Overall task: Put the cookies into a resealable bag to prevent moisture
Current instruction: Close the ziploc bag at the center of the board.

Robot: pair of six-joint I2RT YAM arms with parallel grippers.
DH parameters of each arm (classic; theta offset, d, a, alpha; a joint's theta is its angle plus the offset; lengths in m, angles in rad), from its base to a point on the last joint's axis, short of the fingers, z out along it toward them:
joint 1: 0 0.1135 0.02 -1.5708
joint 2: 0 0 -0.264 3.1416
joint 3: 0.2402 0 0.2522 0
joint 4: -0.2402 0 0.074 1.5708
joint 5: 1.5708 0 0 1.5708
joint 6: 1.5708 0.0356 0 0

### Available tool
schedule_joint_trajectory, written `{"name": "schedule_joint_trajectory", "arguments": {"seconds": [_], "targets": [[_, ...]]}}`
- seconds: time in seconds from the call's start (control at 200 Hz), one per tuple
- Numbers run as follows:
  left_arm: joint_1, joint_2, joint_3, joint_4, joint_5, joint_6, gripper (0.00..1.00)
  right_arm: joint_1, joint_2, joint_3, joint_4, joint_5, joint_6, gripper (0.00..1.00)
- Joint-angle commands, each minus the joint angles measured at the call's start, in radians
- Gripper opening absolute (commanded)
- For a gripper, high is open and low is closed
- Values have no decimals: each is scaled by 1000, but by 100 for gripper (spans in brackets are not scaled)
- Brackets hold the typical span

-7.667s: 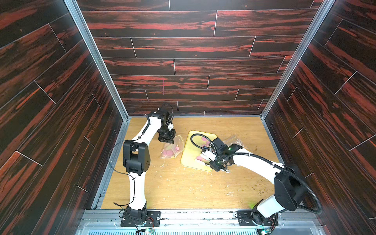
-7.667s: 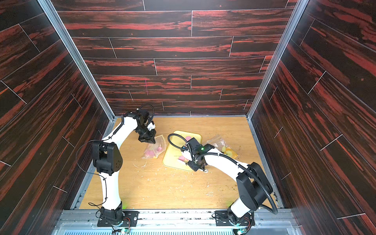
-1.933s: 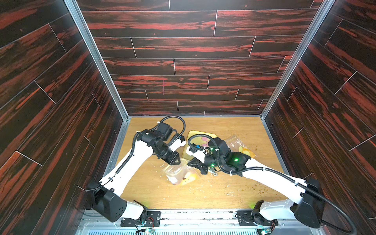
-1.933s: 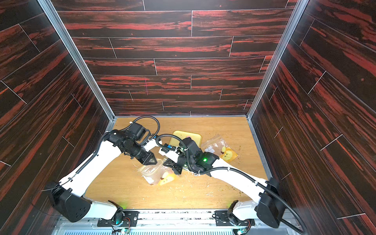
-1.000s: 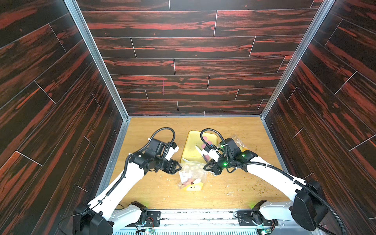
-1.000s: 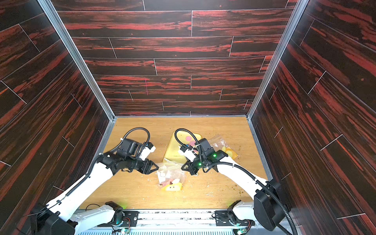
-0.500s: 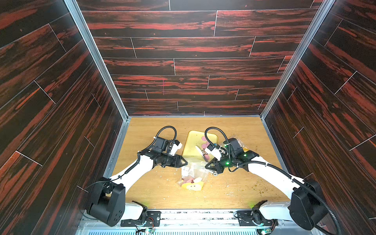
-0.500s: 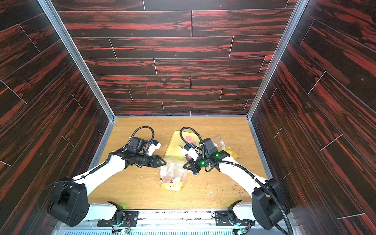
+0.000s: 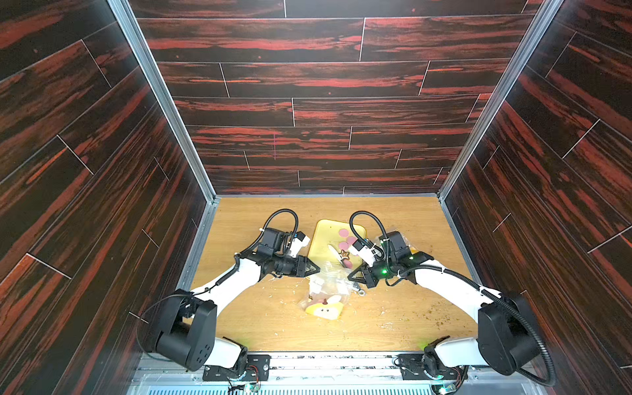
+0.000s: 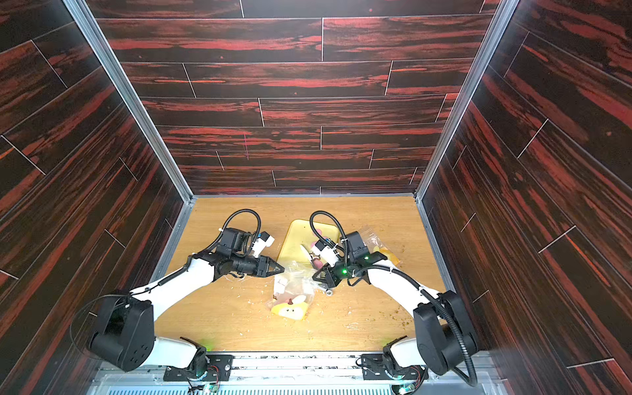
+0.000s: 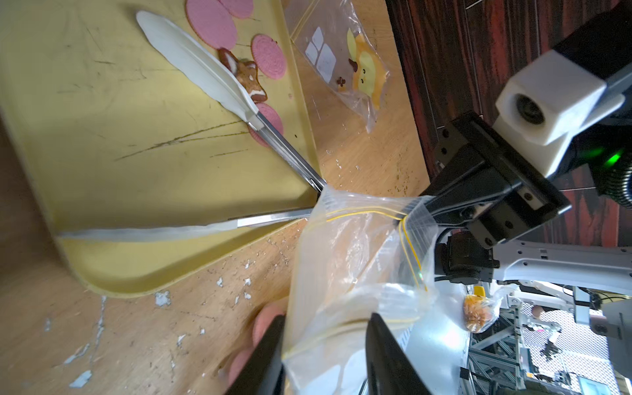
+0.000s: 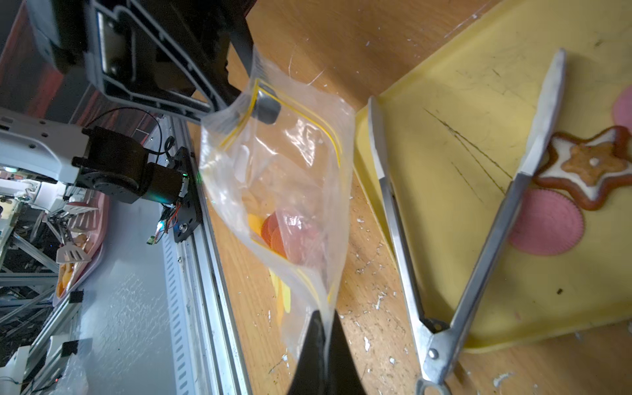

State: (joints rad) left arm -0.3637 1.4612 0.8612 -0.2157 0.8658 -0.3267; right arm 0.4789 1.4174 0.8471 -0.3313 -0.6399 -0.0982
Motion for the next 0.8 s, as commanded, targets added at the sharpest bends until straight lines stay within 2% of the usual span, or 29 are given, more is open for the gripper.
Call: {"name": "schedule_joint_trajectory", "arguments": {"seconds": [0.0, 0.175, 0.361, 0.536, 0.797], "targets": [[5, 36, -6, 24, 31, -3, 40, -18, 37, -14, 5, -15, -15, 0], [6, 48, 4, 27, 38, -3, 36, -29, 51, -16, 3, -9, -15, 0], [15, 45, 17, 28, 65, -11, 17, -36, 61, -20, 9, -9, -16, 0], [39, 56, 67, -142, 24, 68, 0, -44, 49, -22, 5, -4, -12, 0], [64, 11, 142, -324, -25, 137, 0, -54, 33, -34, 5, -23, 5, 0]]}}
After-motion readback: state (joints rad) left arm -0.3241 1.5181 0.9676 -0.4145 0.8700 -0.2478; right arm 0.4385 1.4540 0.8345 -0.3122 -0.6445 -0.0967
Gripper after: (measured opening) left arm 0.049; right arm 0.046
